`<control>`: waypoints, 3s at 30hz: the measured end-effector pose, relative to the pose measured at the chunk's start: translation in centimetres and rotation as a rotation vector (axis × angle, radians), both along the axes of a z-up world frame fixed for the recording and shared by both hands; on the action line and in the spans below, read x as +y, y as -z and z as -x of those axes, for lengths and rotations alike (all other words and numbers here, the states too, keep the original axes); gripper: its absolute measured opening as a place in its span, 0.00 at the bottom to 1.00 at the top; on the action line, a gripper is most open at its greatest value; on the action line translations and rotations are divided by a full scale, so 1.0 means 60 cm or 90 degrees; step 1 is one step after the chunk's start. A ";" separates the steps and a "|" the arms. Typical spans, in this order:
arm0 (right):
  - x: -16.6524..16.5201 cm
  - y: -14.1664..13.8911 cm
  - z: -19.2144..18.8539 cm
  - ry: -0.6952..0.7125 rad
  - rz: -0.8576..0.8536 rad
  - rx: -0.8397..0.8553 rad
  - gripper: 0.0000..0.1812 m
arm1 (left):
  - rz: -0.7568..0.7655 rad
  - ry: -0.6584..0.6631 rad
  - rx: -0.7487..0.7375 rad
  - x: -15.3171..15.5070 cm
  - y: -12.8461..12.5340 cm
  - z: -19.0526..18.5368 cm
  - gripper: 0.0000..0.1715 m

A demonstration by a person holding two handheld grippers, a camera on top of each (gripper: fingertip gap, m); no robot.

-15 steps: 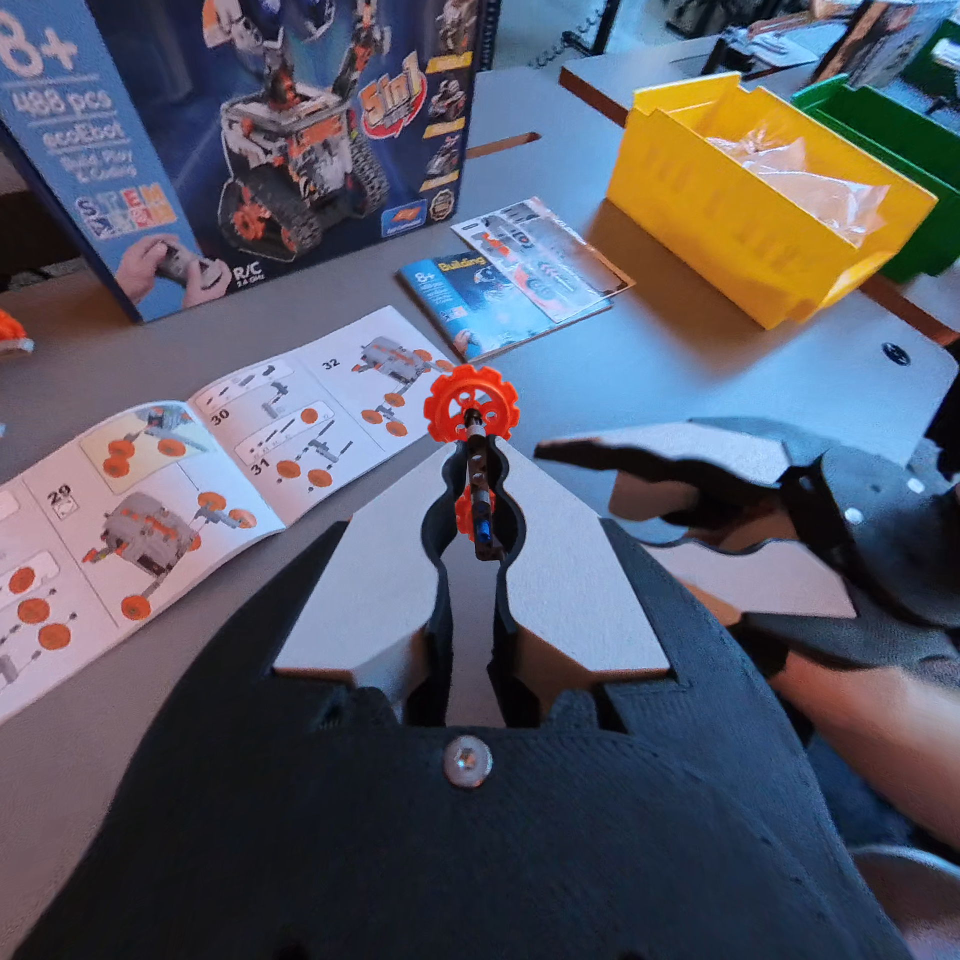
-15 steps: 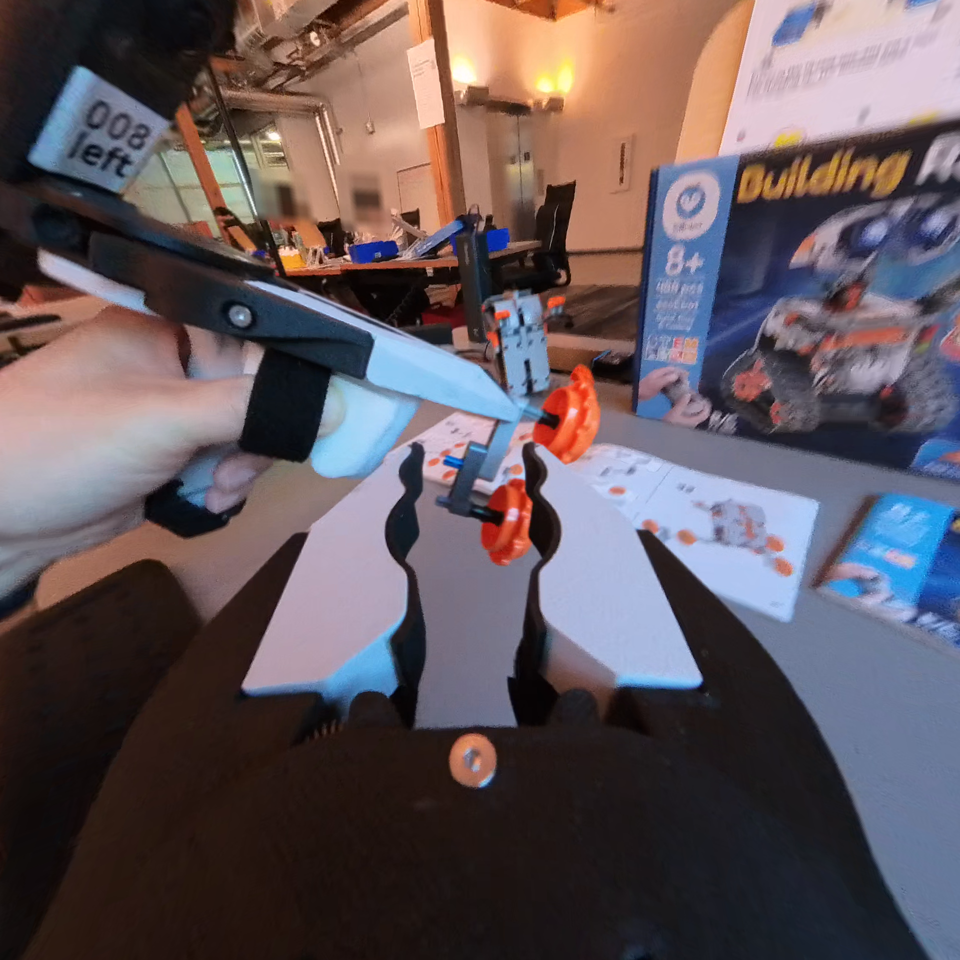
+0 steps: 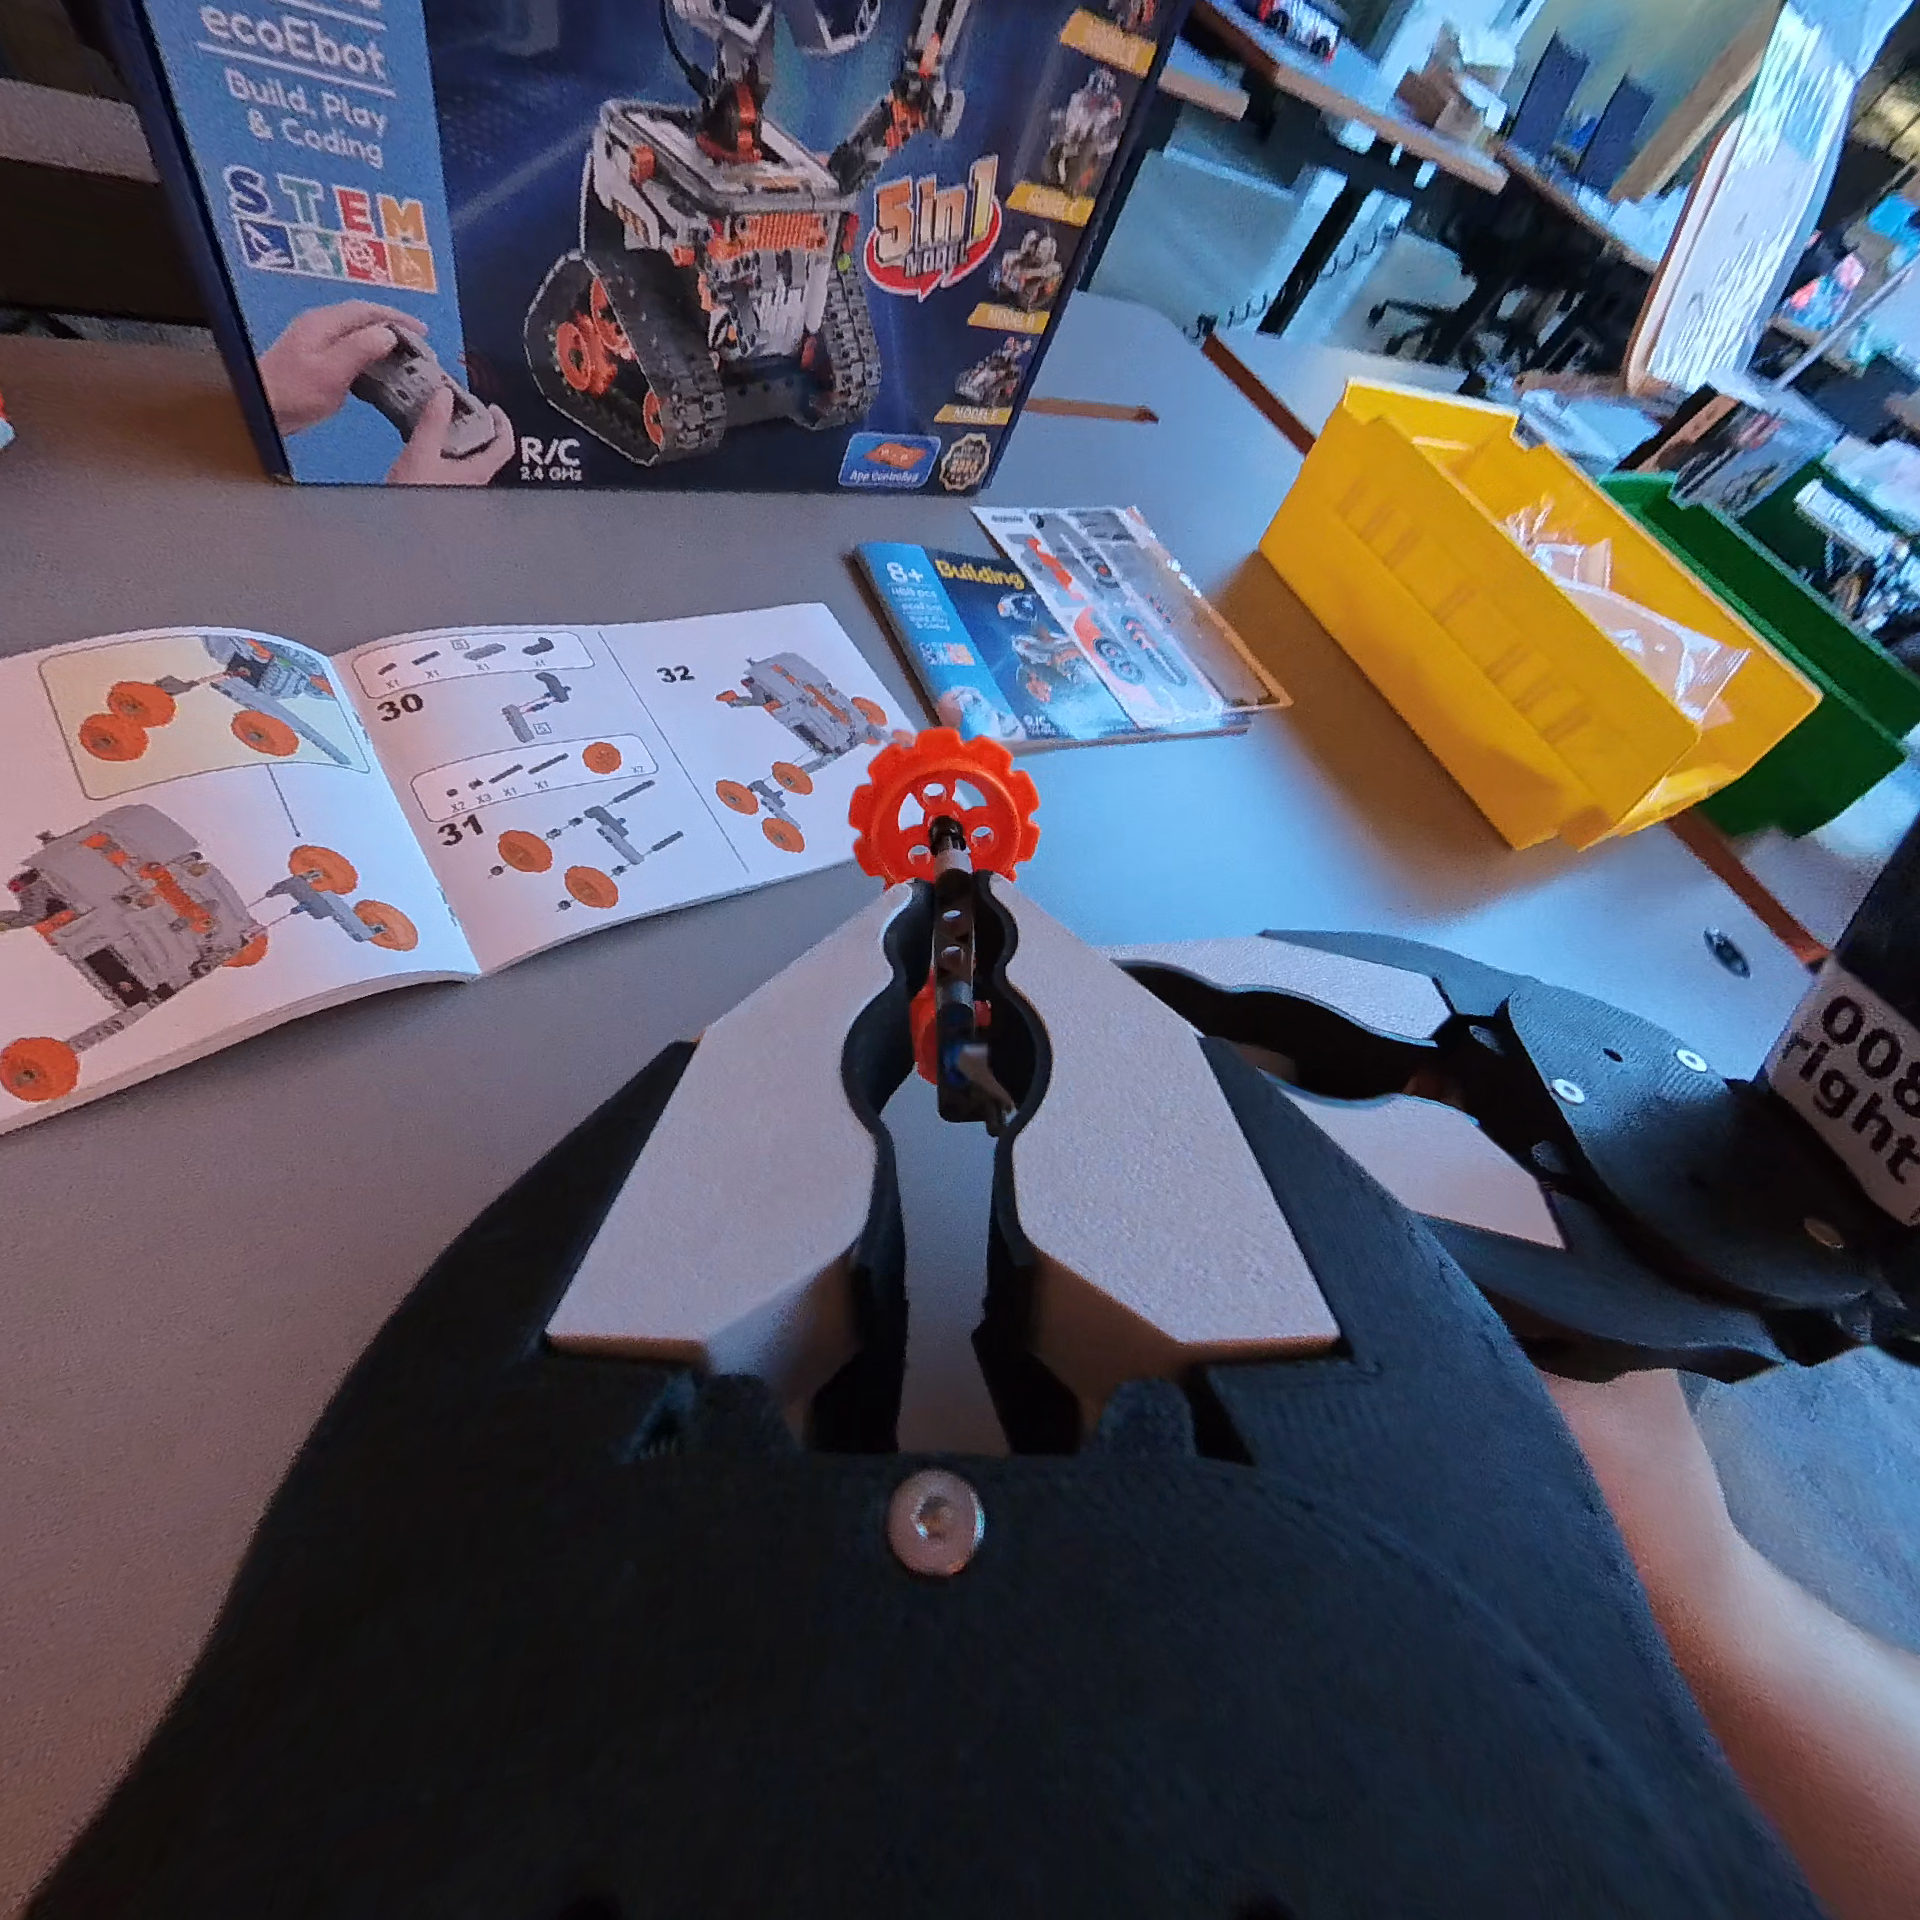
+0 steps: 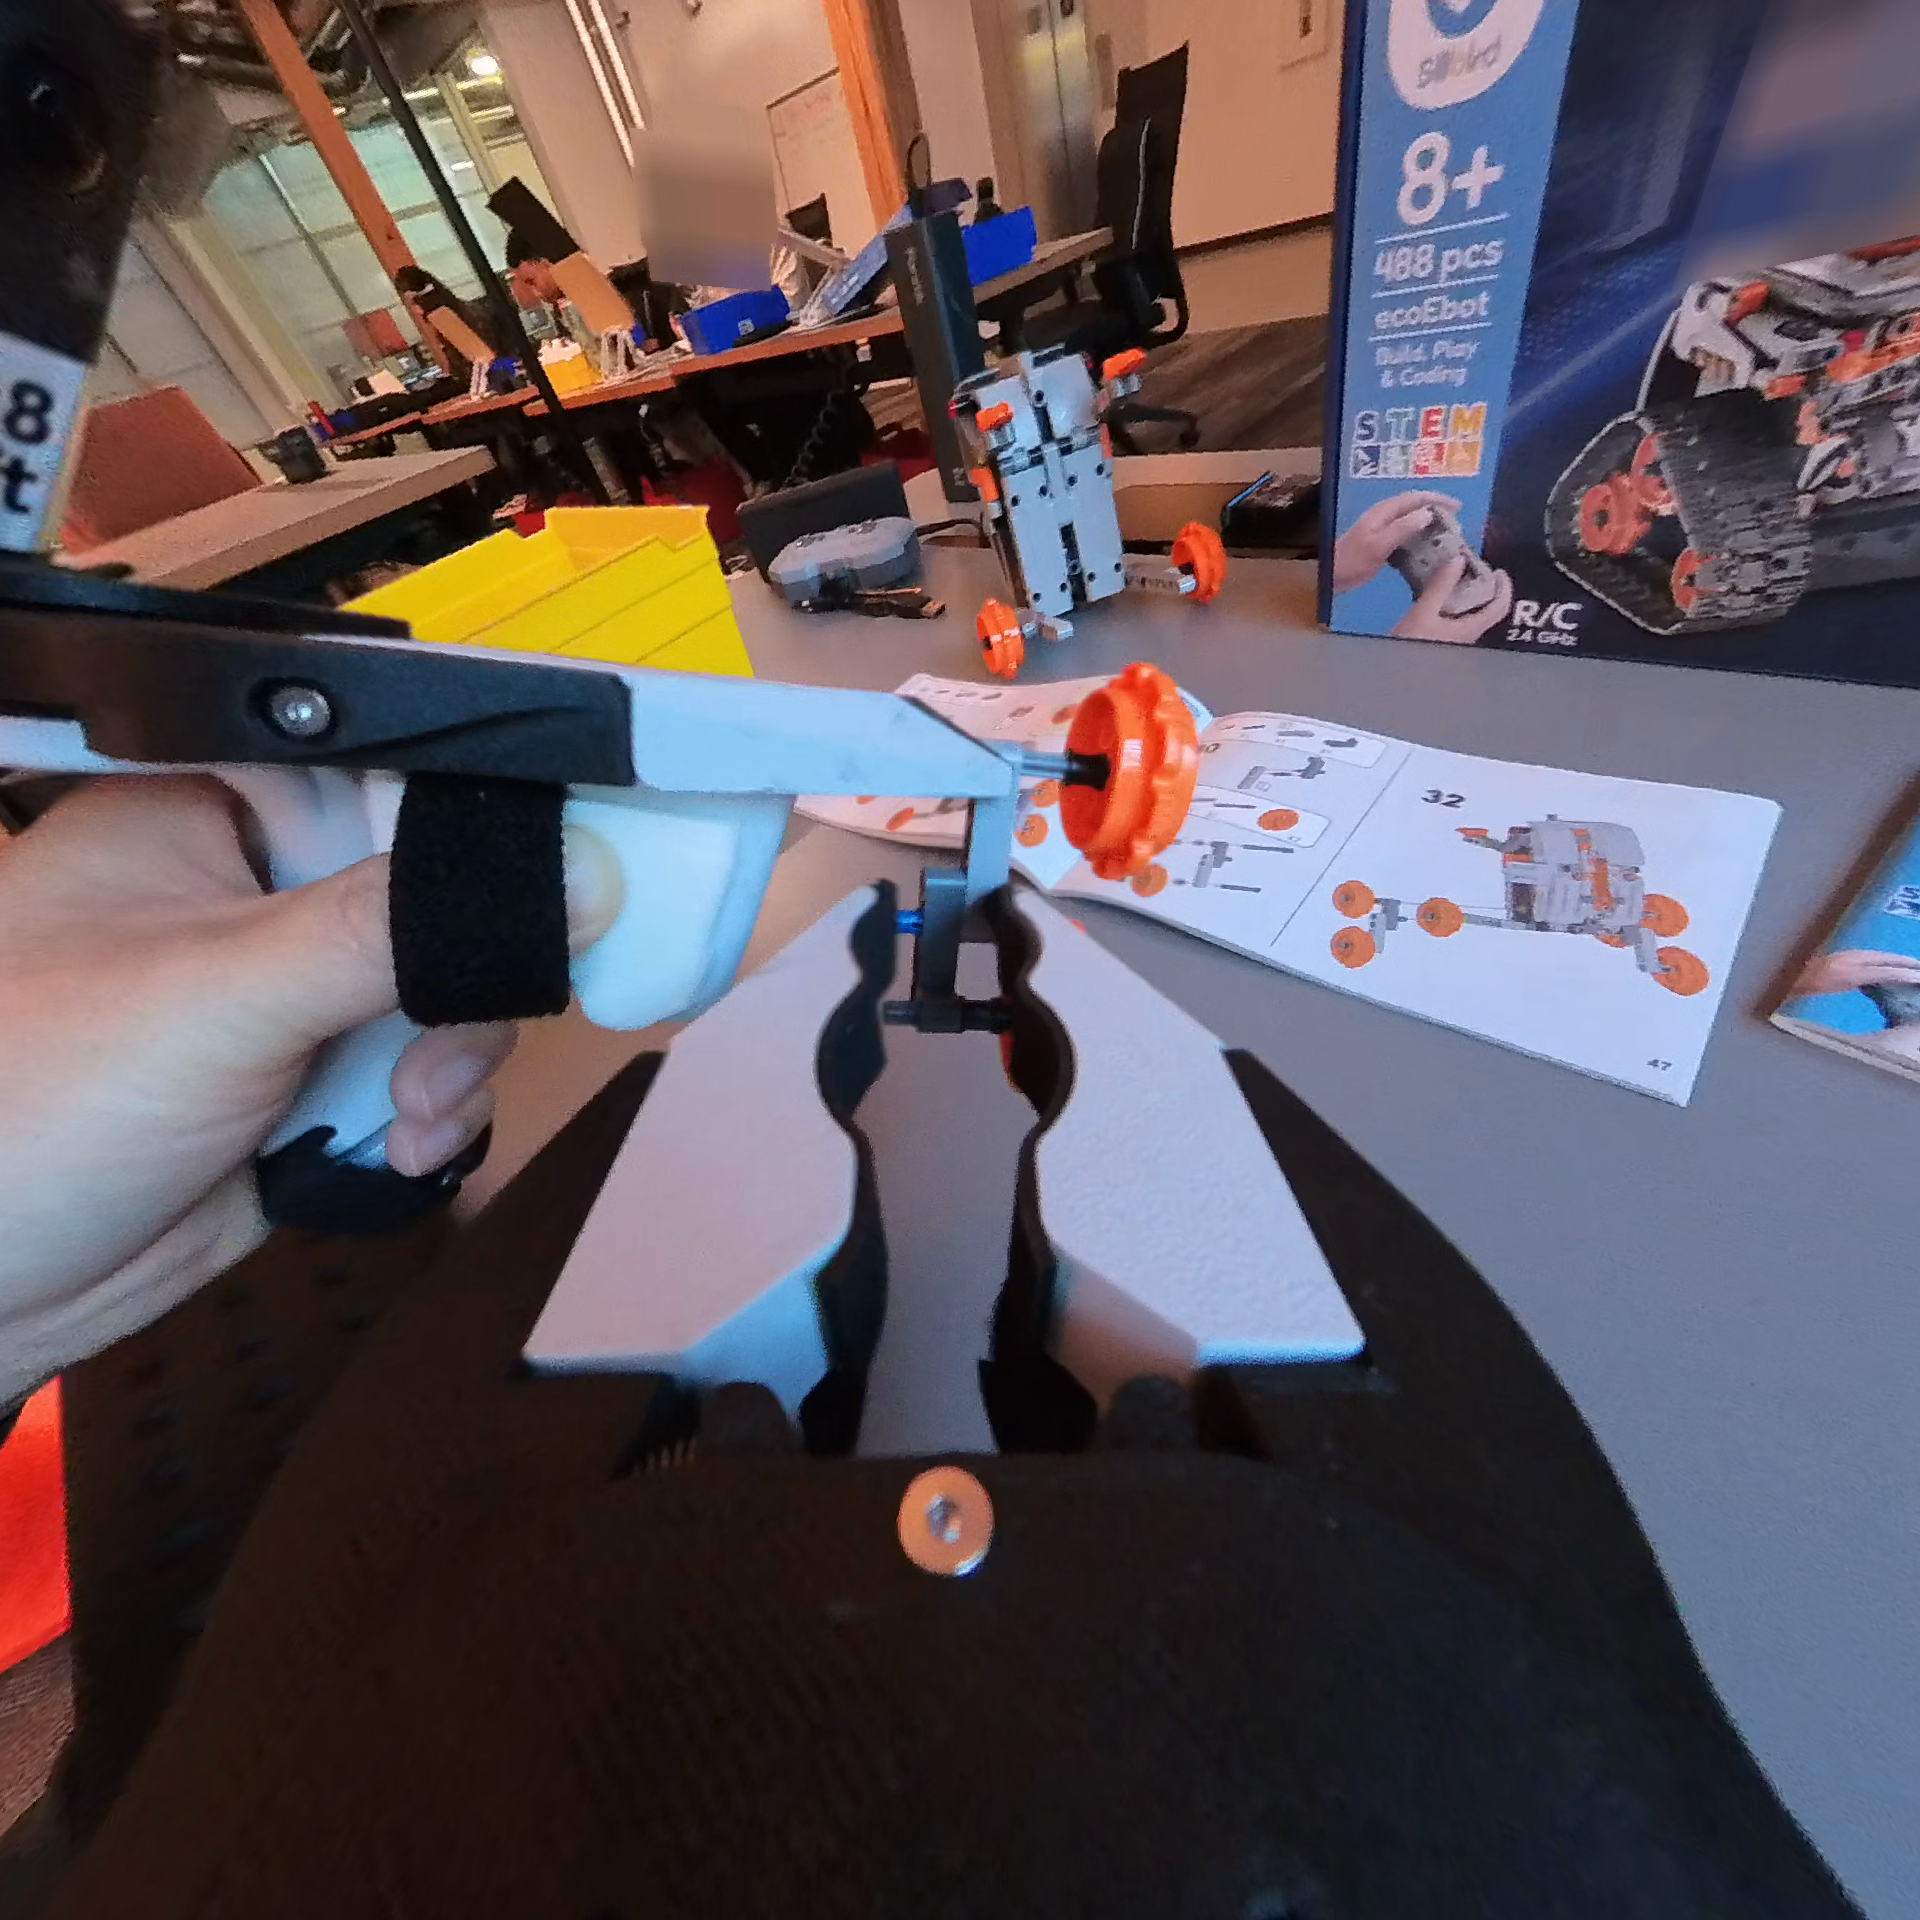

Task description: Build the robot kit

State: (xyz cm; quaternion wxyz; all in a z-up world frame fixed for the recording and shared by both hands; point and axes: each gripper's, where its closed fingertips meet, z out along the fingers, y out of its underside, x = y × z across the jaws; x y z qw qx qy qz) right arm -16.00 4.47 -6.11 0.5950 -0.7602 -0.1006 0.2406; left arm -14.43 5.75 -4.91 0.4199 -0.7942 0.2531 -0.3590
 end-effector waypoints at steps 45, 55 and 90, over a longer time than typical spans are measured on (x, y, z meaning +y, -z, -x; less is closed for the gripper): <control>0.007 -0.014 -0.033 0.032 0.005 0.135 0.12 | -0.019 -0.028 -0.098 -0.014 -0.011 -0.030 0.02; 0.002 -0.028 -0.036 0.029 -0.016 0.175 0.09 | -0.026 -0.025 -0.112 -0.013 -0.017 -0.036 0.02; -0.011 -0.024 -0.036 0.028 -0.057 0.013 0.03 | 0.079 0.189 0.002 -0.024 -0.029 -0.028 0.10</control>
